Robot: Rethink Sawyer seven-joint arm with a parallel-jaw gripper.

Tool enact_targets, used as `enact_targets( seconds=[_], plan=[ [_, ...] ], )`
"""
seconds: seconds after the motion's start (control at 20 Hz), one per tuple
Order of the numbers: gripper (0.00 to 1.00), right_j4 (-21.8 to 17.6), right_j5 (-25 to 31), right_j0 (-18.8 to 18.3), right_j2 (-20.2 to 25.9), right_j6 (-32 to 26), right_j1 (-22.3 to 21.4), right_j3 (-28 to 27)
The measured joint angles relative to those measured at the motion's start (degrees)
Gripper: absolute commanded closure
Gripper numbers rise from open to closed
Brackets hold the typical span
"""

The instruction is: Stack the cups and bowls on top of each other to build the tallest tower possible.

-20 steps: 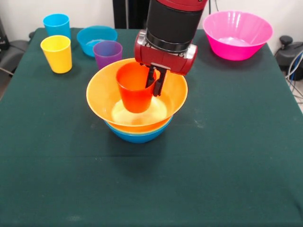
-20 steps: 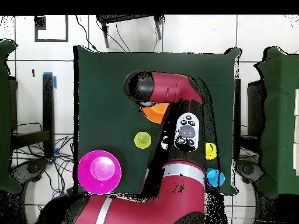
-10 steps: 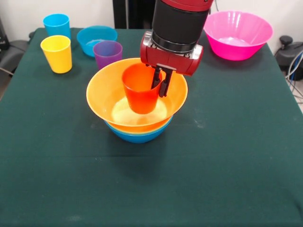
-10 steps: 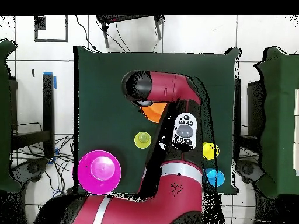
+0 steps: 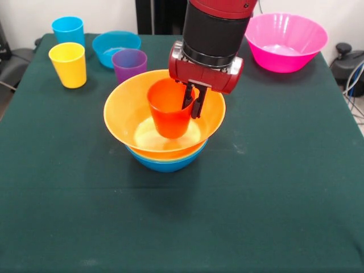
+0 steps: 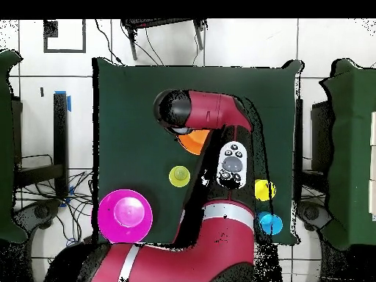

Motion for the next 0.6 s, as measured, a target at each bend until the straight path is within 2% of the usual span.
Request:
enact_targets(
  seconds=[0.6],
  plan=[
    [1.0,0.0,-1.21,-1.14,0.12,0.0,0.38,0.0]
  ],
)
